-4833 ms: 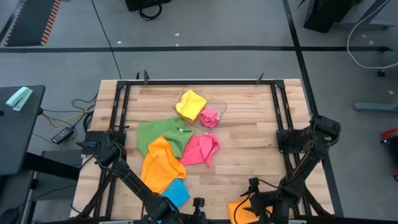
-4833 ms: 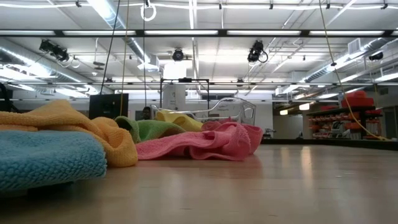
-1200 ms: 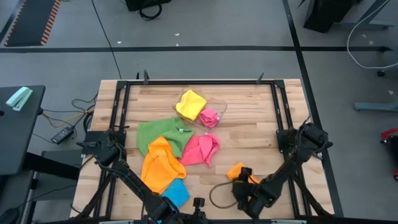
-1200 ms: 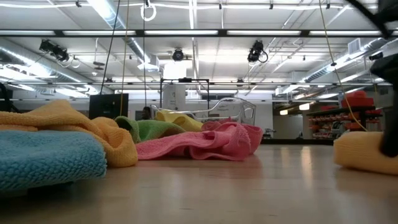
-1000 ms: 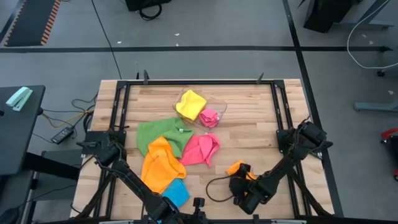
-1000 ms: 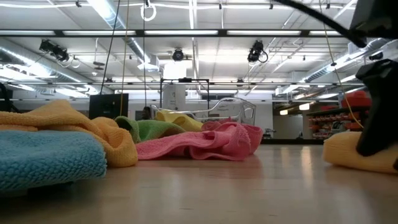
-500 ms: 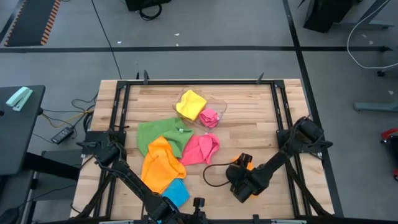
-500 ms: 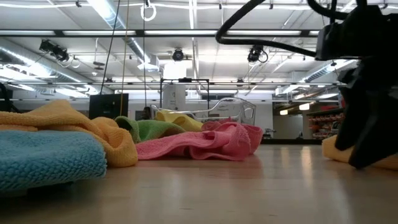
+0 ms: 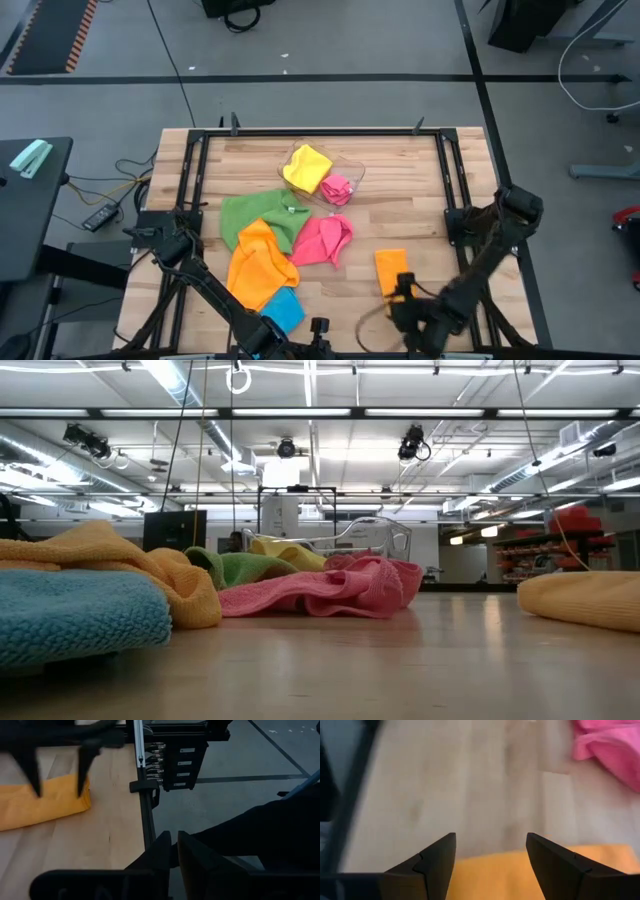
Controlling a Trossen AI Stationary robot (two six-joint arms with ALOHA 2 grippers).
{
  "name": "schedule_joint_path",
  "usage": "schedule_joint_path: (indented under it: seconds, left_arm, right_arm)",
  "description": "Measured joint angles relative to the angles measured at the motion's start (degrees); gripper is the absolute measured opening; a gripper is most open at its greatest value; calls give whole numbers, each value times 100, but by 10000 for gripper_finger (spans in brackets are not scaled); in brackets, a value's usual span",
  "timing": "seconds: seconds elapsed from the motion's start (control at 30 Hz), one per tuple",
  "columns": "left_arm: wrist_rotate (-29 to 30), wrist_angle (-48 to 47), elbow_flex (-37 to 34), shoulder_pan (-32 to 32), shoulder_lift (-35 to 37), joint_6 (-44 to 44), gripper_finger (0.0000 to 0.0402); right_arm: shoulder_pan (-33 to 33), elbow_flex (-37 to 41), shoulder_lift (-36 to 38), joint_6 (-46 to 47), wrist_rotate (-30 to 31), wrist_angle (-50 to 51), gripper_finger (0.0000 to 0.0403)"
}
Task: Fold microfiber towels
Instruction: Fold the right orange microfiber cloth
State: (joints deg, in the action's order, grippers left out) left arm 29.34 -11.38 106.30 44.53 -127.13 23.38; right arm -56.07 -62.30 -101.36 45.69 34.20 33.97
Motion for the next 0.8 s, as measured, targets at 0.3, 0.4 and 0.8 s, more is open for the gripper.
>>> schedule_joint_path:
  seconds: [0.3, 0.4, 0.8]
  left_arm:
    - [0, 28, 0, -11, 0, -2, 45]
    - [0, 30, 0, -11, 0, -2, 44]
    - [-1, 33, 0, -11, 0, -2, 45]
  right_arm:
    - [-802, 1, 24, 2369, 557, 2075, 252]
    - [-825, 2, 26, 2862, 463, 2761, 252]
    - [-231, 859, 28, 2641, -419, 2766, 252]
